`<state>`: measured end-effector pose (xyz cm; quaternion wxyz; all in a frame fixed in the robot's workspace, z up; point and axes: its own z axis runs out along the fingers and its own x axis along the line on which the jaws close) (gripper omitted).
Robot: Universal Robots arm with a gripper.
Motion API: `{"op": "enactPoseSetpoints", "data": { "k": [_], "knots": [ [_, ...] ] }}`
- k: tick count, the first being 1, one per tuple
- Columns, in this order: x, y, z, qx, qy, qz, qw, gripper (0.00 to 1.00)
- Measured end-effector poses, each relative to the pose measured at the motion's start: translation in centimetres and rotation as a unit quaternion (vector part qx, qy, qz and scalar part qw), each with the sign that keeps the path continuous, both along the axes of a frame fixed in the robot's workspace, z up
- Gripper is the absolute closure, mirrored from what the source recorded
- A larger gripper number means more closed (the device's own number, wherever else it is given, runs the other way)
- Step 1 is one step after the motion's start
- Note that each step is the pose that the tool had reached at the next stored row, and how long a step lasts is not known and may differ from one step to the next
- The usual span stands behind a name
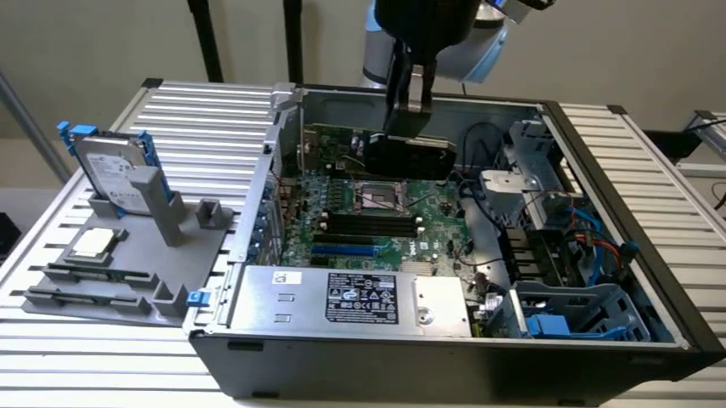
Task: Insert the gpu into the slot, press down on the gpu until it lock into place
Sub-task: 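Insert the gpu into the slot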
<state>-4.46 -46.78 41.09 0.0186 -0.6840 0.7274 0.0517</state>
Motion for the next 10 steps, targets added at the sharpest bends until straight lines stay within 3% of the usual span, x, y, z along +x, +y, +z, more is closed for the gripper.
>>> {"op": "enactPoseSetpoints", "data": {
  "k": [10],
  "knots": [
    [-0.4,-0.13,-1.82,0.0017,-0.0001,0.014,0.9999,0.74]
  ]
}}
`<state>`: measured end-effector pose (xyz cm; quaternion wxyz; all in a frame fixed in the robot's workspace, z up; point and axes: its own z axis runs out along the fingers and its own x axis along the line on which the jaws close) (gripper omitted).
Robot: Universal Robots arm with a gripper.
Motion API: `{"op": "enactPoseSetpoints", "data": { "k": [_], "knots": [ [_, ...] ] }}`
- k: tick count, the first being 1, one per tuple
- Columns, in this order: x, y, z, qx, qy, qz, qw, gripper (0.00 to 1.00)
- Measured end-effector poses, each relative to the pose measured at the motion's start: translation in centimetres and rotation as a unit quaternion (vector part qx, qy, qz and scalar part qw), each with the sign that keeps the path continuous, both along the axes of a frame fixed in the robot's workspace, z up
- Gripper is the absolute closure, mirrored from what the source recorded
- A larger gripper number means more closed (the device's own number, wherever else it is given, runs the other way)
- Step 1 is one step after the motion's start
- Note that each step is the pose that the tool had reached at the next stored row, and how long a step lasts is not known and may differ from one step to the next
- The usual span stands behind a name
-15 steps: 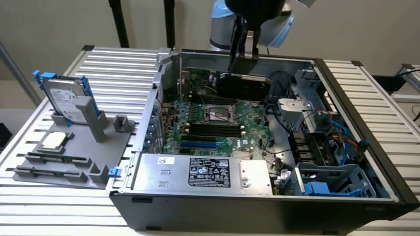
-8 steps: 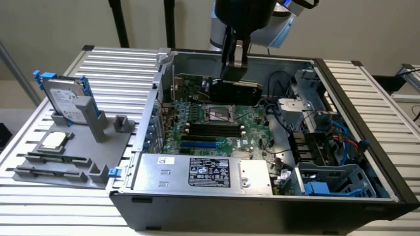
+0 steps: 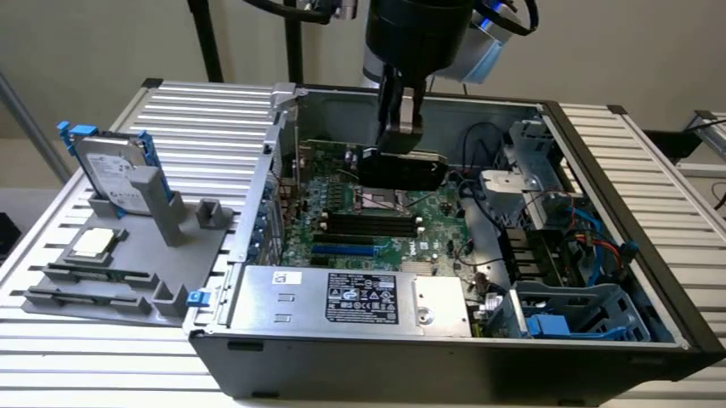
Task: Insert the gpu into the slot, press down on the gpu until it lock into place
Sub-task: 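Insert the gpu into the slot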
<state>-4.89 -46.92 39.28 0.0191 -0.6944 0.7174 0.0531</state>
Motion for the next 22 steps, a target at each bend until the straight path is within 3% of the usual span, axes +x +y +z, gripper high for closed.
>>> {"op": "enactPoseSetpoints", "data": {
  "k": [22],
  "knots": [
    [-0.1,-0.40,-4.01,0.0010,0.0000,0.005,1.0000,0.74]
  ]
}}
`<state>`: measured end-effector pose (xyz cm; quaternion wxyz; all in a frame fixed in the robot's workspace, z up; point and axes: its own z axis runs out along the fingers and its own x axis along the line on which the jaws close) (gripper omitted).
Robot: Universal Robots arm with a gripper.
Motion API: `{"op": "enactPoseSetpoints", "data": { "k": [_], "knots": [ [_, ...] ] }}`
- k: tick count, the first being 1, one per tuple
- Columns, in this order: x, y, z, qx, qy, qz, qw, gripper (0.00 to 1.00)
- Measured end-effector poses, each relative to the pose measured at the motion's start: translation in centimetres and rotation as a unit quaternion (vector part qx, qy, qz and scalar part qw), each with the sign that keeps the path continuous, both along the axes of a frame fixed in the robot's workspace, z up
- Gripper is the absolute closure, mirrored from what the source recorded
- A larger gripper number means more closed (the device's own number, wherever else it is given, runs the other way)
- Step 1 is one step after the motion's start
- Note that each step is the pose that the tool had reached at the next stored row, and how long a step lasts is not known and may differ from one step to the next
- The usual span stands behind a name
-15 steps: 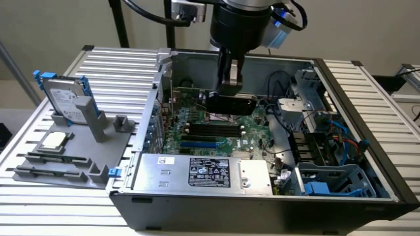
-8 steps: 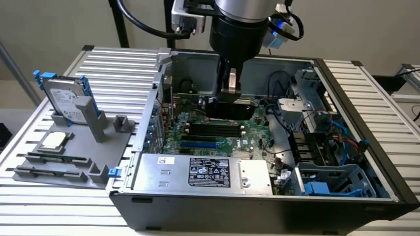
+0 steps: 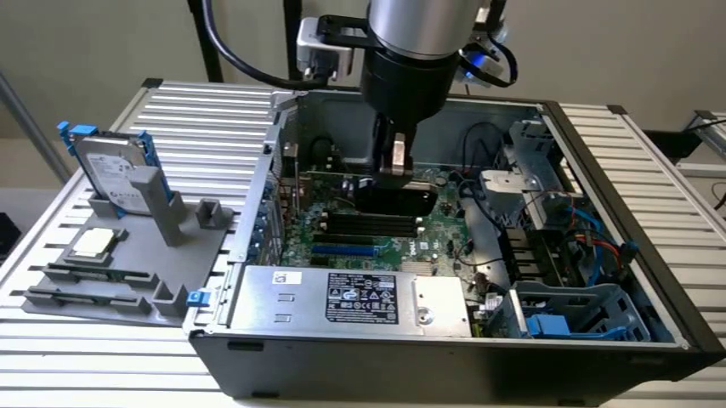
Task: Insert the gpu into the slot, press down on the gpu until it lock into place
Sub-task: 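Insert the gpu into the slot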
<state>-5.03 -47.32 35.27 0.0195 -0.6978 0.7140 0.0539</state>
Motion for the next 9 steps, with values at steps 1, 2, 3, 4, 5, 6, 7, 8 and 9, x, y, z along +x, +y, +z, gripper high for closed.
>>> {"op": "enactPoseSetpoints", "data": {
  "k": [1,2,3,4,5,6,7,8,9],
  "knots": [
    [0.0,0.00,-0.18,0.0000,0.0000,0.000,1.0000,0.74],
    [0.0,0.00,-0.36,0.0000,0.0000,0.000,1.0000,0.74],
    [-0.1,0.00,-0.54,-0.0001,0.0000,0.001,1.0000,0.74],
    [-0.1,0.00,-0.72,0.0000,0.0000,0.001,1.0000,0.74],
    [-0.1,0.00,-0.91,0.0000,0.0000,0.001,1.0000,0.74],
    [-0.1,0.00,-1.09,0.0000,0.0000,0.002,1.0000,0.74],
    [-0.2,0.00,-1.27,0.0000,0.0000,0.002,1.0000,0.74],
    [-0.2,0.00,-1.45,0.0000,0.0000,0.002,1.0000,0.74],
    [-0.3,0.00,-1.64,0.0000,-0.0001,0.002,1.0000,0.74]
  ]
}}
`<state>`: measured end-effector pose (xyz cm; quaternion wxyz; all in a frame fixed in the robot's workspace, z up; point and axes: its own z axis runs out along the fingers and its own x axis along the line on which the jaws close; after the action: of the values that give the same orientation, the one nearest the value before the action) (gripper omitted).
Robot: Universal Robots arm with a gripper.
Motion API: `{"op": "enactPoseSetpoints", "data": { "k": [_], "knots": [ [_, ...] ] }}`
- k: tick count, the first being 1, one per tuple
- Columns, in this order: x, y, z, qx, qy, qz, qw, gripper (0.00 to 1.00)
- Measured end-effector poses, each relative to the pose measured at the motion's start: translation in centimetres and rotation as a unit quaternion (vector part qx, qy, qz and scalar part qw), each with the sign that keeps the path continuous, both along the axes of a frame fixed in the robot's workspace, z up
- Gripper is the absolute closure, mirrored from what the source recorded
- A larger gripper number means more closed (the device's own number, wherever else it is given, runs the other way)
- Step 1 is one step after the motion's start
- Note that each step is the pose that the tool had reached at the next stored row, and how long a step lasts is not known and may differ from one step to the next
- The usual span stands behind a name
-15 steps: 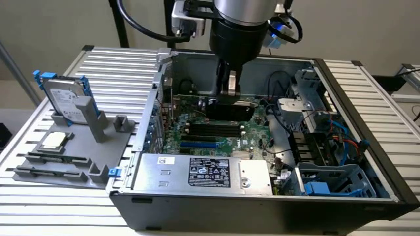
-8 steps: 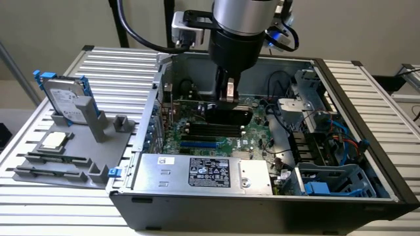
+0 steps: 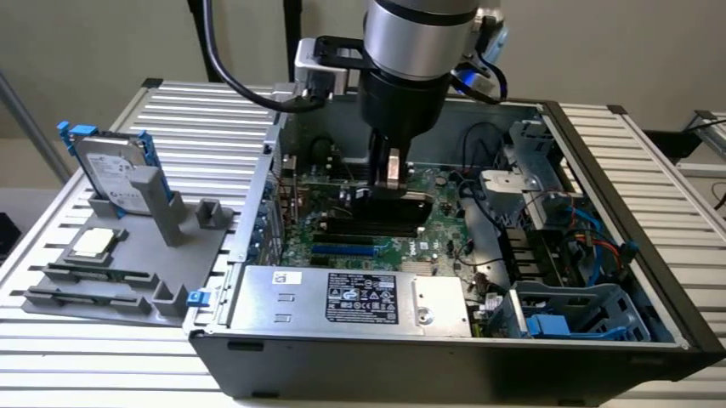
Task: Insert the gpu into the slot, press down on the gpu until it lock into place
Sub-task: 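Insert the gpu into the slot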
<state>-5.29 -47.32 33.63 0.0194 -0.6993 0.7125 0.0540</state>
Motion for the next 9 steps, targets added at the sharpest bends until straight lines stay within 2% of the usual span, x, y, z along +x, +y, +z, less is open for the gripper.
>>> {"op": "enactPoseSetpoints", "data": {
  "k": [9],
  "knots": [
    [-0.7,0.00,-1.63,0.0002,-0.0013,0.001,1.0000,0.74]
  ]
}}
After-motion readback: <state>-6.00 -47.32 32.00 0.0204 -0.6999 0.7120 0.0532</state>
